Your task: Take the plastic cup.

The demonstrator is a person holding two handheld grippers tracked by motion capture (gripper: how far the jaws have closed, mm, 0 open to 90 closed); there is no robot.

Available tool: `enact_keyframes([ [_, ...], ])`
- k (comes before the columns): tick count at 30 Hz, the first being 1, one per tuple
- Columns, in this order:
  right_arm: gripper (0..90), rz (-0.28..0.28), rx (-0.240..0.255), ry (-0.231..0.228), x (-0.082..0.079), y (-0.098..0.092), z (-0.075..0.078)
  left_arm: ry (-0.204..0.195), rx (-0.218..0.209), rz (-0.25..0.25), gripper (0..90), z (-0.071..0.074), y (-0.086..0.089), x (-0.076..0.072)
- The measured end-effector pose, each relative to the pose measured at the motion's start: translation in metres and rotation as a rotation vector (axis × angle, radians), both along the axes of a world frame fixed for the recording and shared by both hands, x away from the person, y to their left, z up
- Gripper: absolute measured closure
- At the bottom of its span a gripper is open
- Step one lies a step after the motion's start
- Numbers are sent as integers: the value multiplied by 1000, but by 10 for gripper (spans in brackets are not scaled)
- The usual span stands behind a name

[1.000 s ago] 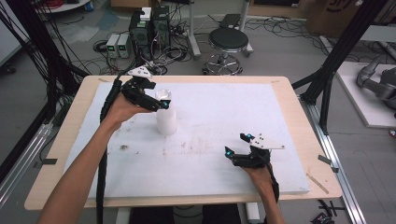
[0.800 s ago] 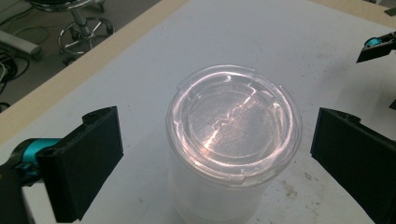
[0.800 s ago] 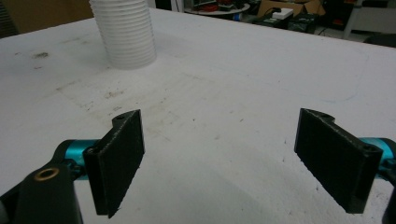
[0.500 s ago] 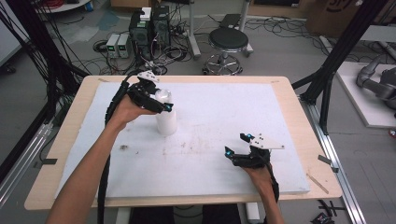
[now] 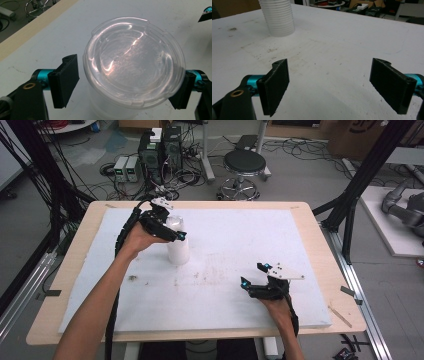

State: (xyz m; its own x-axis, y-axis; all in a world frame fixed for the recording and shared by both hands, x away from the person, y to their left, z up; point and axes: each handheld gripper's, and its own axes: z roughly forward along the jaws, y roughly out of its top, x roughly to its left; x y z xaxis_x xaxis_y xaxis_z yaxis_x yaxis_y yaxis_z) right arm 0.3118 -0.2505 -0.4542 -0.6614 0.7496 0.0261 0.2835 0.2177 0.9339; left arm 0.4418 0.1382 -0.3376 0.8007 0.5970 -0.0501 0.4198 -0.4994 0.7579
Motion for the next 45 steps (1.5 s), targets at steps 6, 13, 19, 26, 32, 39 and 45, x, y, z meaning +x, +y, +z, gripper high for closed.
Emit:
enact_keyframes([
  [6, 160, 1, -4, -2, 1, 0, 0, 7, -8, 1, 284, 0, 0, 1],
  [13, 160, 1, -6, -2, 1, 0, 0, 16, -13, -4, 345, 1, 0, 0],
  [19, 160, 0, -4, 1, 1, 0, 0, 19, -8, -1, 348, 2, -1, 0],
  [26, 160, -1, -4, 2, 1, 0, 0, 10, -1, 7, 348, 5, -2, -1],
  [32, 160, -2, -3, 3, 1, 0, 0, -3, -7, 8, 349, 21, -2, -3],
  [39, 160, -2, -1, 3, 1, 0, 0, -49, -16, 11, 354, 61, 2, -9],
  [45, 160, -1, -5, 3, 1, 0, 0, -127, -46, 21, 362, 119, 15, -19],
])
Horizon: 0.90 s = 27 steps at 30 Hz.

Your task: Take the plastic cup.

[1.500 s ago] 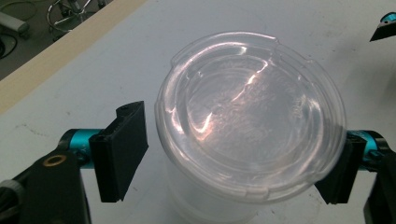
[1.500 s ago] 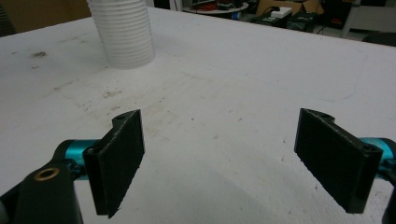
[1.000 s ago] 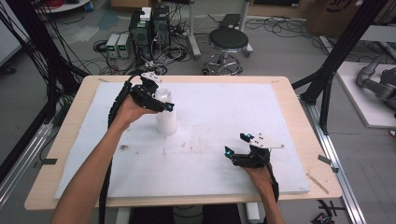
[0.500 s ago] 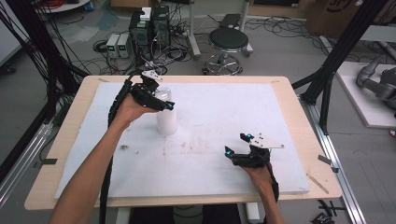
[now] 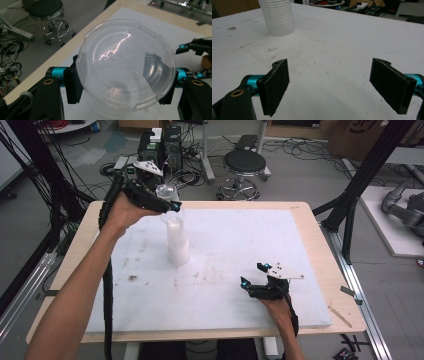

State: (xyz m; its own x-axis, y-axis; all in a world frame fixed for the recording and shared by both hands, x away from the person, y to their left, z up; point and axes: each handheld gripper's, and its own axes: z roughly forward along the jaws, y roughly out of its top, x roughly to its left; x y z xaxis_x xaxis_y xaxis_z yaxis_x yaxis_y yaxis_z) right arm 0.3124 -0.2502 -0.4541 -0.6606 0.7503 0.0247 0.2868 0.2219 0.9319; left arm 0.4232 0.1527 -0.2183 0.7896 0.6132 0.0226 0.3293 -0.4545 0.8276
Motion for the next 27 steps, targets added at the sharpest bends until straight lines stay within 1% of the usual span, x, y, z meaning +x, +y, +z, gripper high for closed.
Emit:
enact_keyframes([
  [1, 160, 0, -1, 1, 0, 0, 0, -10, 0, 3, 363, 5, 1, -2],
  [2, 160, 0, -1, 1, 0, 0, 0, -10, 0, 3, 363, 5, 1, -2],
  [3, 160, 1, -1, 1, 0, 0, 0, -19, -6, 7, 363, 12, 4, -4],
  [6, 160, 0, 0, 4, 0, 0, 0, -26, -8, 8, 363, 15, 6, -6],
  [8, 160, 0, 0, 2, 0, 0, 0, -33, -24, -3, 363, 16, 9, -11],
  [9, 160, 0, 0, 0, 0, 0, 0, -32, -44, -14, 363, 15, 10, -14],
  [10, 160, 0, 0, -2, 0, 0, 0, -32, -44, -14, 363, 15, 10, -14],
  [11, 160, 0, 2, -5, 0, 0, 0, -34, -60, -27, 363, 14, 12, -16],
  [12, 160, -1, 1, -10, -1, 0, 0, -37, -91, -52, 363, 9, 15, -23],
  [13, 160, -1, 1, -8, -1, 0, 0, -41, -94, -66, 364, 6, 16, -27],
  [14, 160, -1, 1, -8, -1, 0, 0, -41, -94, -66, 363, 6, 16, -27],
  [15, 160, -1, -2, 0, 0, 0, 0, -46, -99, -77, 364, 4, 17, -32],
  [16, 160, -2, -4, 2, 0, 0, 0, -53, -117, -100, 364, -1, 18, -40],
  [17, 160, -2, -6, 1, 0, 1, 0, -54, -126, -115, 364, -4, 18, -45],
  [18, 160, -3, -8, -3, 0, 1, 0, -54, -126, -115, 364, -4, 18, -45],
  [19, 160, -4, -7, -5, -1, 1, 0, -62, -134, -144, 364, -10, 17, -53],
  [20, 160, -3, -6, -7, -1, 1, 0, -67, -143, -161, 364, -14, 16, -58],
  [21, 160, -3, -5, -6, -1, 1, 0, -72, -154, -179, 364, -18, 15, -62],
  [22, 160, -4, -3, -6, -1, 1, 0, -72, -154, -179, 364, -18, 15, -62],
  [23, 160, -4, -4, -9, -1, 0, 0, -74, -172, -210, 364, -29, 11, -70],
  [24, 160, -4, -4, -9, -1, 0, 0, -74, -172, -210, 364, -29, 11, -70],
  [25, 160, -3, -4, 2, 0, 1, 0, -80, -183, -237, 364, -41, 5, -78],
  [26, 160, -3, -4, 2, 0, 1, 0, -80, -183, -237, 364, -41, 5, -78],
  [27, 160, -3, -6, 11, 2, 1, 0, -87, -193, -260, 364, -52, 0, -85],
])
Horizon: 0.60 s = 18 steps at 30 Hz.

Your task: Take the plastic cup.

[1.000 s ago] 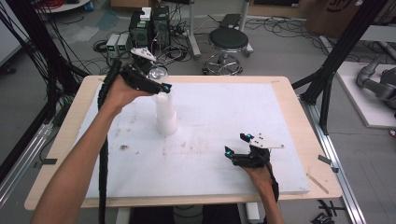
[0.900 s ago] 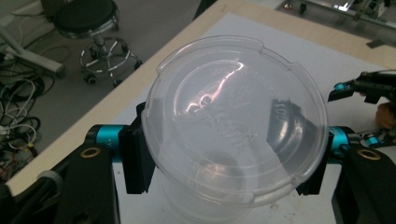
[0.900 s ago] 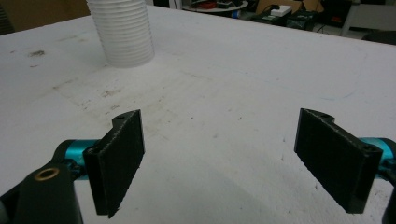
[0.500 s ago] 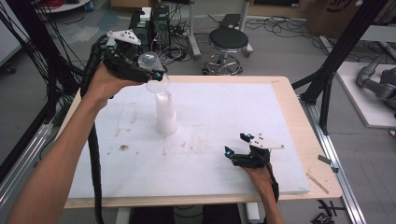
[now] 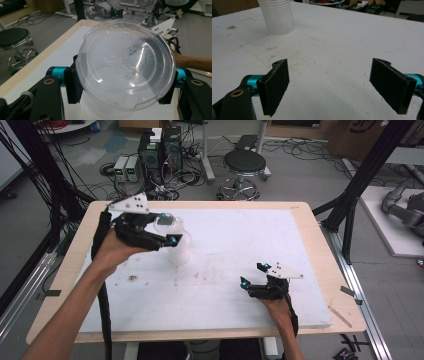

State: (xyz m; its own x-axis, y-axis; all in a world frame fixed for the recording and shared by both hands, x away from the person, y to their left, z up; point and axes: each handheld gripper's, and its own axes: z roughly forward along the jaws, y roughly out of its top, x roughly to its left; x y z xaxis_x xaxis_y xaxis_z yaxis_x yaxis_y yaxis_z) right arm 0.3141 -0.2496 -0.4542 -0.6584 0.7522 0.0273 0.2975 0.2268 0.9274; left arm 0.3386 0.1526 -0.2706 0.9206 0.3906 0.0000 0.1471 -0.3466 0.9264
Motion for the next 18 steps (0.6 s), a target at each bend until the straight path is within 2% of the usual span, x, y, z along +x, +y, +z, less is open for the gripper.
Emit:
enact_keyframes([
  [2, 160, 2, -3, 2, 1, 0, 0, -6, -19, -20, 363, -11, -6, -7],
  [3, 160, 2, -3, 2, 1, 0, 0, -6, -19, -20, 364, -11, -6, -7],
  [4, 160, 3, 0, 8, 0, 0, 0, -6, -33, -39, 363, -23, -11, -12],
  [5, 160, 3, 0, 8, 0, 0, 0, -6, -33, -39, 363, -23, -11, -12],
  [6, 160, 4, 2, -1, 0, 0, 0, -3, -49, -50, 363, -31, -15, -16],
  [10, 160, 6, -5, -13, -1, 0, 0, 3, -59, -78, 359, -56, -23, -23],
  [13, 160, 9, -7, -12, -2, 1, 0, 3, -72, -92, 358, -64, -25, -25],
  [14, 160, 15, -16, -17, -2, 1, 0, 7, -100, -101, 358, -71, -26, -28],
  [15, 160, 17, -16, -19, -2, 1, 0, 5, -107, -106, 358, -74, -27, -29],
  [18, 160, 18, -15, -21, -2, 1, 0, -2, -114, -110, 359, -80, -28, -31],
])
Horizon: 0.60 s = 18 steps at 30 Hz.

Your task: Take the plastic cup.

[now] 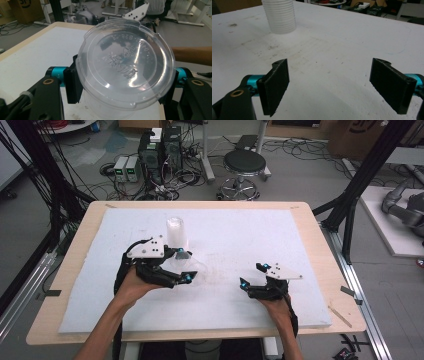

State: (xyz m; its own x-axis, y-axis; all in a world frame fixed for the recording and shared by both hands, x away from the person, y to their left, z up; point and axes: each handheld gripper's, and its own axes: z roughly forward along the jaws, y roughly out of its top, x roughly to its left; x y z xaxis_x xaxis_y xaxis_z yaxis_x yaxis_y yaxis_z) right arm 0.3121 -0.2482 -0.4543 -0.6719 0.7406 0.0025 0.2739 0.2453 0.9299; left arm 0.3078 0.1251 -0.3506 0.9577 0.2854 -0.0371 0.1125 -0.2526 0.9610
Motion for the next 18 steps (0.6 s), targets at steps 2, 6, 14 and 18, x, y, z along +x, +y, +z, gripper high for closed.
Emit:
enact_keyframes([
  [2, 160, -1, 6, 2, 0, 0, 0, 5, -1, -3, 359, -5, 0, 0],
  [6, 160, 0, 2, 1, 0, 0, 0, 10, -4, -9, 358, -10, -1, -1],
  [14, 160, -2, 3, 2, 0, 0, 0, 21, -17, -19, 358, -19, -1, 4],
  [18, 160, 0, 3, 3, 0, 0, 0, 25, -23, -16, 359, -22, 0, 4],
])
